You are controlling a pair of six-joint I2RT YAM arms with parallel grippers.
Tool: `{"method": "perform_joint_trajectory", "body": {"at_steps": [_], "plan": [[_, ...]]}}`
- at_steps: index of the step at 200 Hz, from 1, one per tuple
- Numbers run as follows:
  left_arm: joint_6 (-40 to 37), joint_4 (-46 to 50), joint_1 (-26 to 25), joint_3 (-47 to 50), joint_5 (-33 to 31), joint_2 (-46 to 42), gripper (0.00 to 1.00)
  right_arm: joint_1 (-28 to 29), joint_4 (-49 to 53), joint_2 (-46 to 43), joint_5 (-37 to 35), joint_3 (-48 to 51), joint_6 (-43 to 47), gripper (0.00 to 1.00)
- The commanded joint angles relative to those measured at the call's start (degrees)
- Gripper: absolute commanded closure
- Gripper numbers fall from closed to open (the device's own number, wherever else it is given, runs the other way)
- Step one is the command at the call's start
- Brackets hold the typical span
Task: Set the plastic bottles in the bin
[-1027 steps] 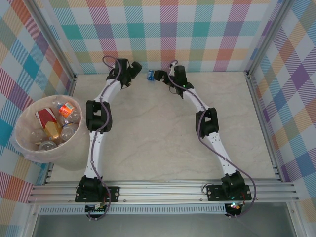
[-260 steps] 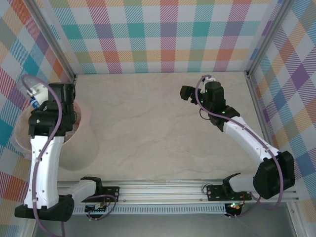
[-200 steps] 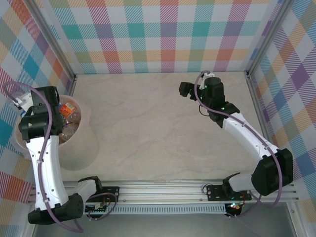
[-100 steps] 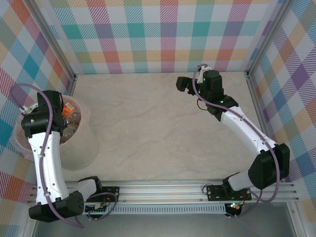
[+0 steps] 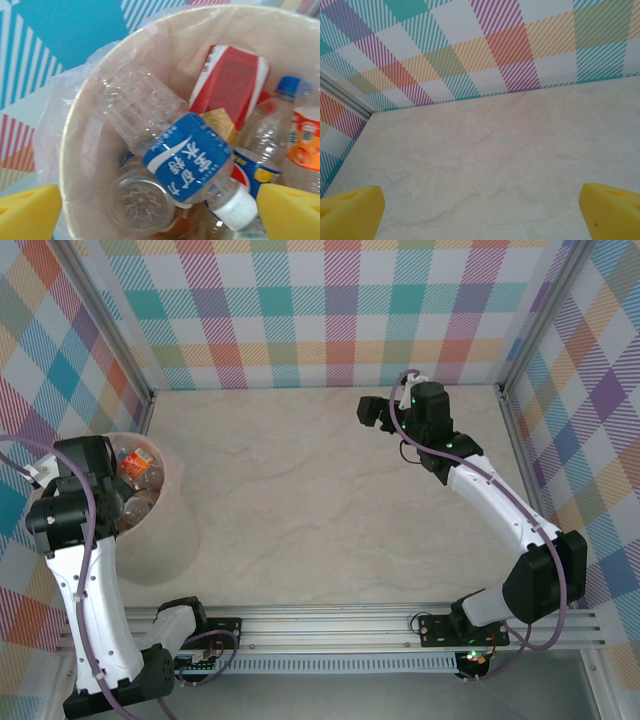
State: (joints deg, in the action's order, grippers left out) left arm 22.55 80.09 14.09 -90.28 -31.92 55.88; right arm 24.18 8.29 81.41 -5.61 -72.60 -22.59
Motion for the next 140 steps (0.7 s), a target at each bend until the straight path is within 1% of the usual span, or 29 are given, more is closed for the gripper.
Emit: {"method": "perform_joint_trajectory", "body": {"at_steps": [1,25,56,72,88,115,127,140], "plan": [[-2.1,-6.5,0.8,-0.5,10.4,-2.2,0.00,0.1,-0.3,-2.0,-1.4,0.7,0.5,0.00],[-1.7,-14.1,0.8,0.6,21.2,-4.8,0.00,0.2,-0.4,-3.5,-3.3,1.8,0.6,0.00],[-0.1,-21.1,0.5,-0.5,36.3,-3.4,0.00,0.2,-2.2,-6.9,-6.8,5.3,1.5,0.00],[1.9,-27.9,-1.0,1.8,41.5,-4.3,0.00,0.2,-3.2,-8.8,-8.7,7.7,2.0,0.00],[3.1,-32.8,-3.8,3.7,42.9,-4.7,0.00,0.2,-4.0,-10.5,-10.7,9.7,2.5,0.00],[3.4,-37.7,-9.3,5.2,43.8,-3.0,0.00,0.2,-4.8,-12.7,-14.3,12.3,3.8,0.00],[3.1,-40.0,-13.4,6.0,42.9,-1.5,0.00,0.2,-5.7,-13.7,-16.8,14.1,4.6,0.00],[2.0,-42.6,-19.1,7.1,39.7,0.4,0.00,0.0,-7.4,-14.8,-19.9,16.5,5.3,0.00]]}}
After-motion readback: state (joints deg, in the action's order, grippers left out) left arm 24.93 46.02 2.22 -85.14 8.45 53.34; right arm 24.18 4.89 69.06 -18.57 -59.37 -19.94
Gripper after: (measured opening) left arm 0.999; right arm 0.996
